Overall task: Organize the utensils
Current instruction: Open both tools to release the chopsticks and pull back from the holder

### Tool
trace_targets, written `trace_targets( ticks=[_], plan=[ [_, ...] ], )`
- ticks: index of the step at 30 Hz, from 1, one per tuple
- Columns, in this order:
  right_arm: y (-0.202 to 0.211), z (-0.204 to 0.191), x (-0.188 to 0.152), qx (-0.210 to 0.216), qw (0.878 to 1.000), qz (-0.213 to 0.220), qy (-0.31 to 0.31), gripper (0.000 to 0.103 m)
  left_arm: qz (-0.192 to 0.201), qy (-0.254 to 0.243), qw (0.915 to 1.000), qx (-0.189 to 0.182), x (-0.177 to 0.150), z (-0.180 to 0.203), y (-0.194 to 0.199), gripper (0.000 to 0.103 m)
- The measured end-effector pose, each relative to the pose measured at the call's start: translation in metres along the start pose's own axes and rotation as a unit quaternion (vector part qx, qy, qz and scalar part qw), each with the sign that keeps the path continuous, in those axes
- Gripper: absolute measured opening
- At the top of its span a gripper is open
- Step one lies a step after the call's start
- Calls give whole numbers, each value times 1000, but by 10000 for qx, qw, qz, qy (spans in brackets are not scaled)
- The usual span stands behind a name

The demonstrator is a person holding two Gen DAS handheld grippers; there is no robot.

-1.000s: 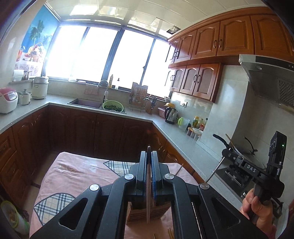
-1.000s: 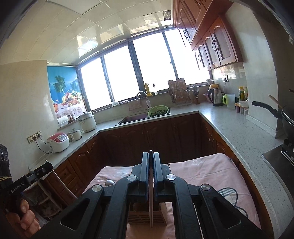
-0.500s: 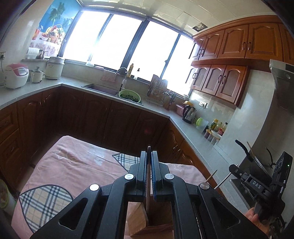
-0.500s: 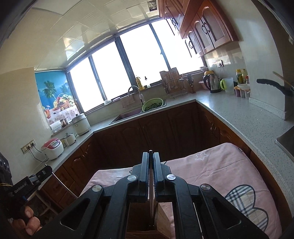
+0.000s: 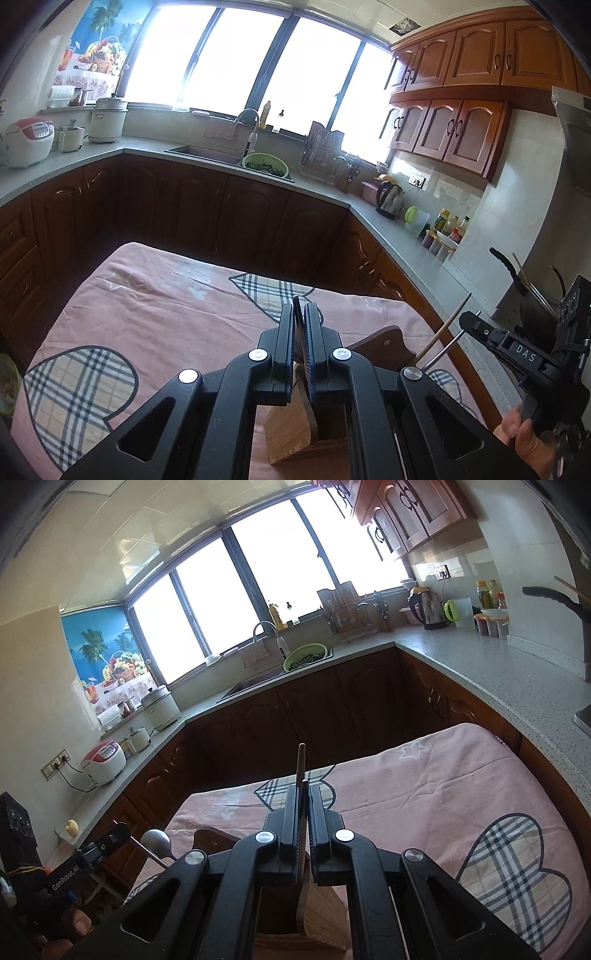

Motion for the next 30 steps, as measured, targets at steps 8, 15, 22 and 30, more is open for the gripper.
trace_targets(
  ticks=[8, 15, 22, 30],
  plan=[
    [-3, -3, 1, -45, 9999, -77, 71, 6, -99, -36, 9999, -5, 0, -20, 22, 4],
    [-6, -1, -3, 30, 9998, -219, 11, 12, -266, -18, 9996, 37, 4, -22, 22, 28],
    [17, 2, -3, 307, 9994, -17, -152, 65, -280, 56, 9996, 77, 0, -27, 45, 84],
    [61, 4, -15, 370, 9989, 110, -265, 96, -505, 41, 9985, 184, -27, -37, 94, 95]
  ],
)
Point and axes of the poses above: each gripper's, at about its wrist camera, not at the fingertips, and y roughly against the way its jaws point, z to its right, x to its top, the point moved 1 cm from there along -y, roughly the way its jaws point, and after that the axes turned 6 degrees about x, right-handed, at the moved point
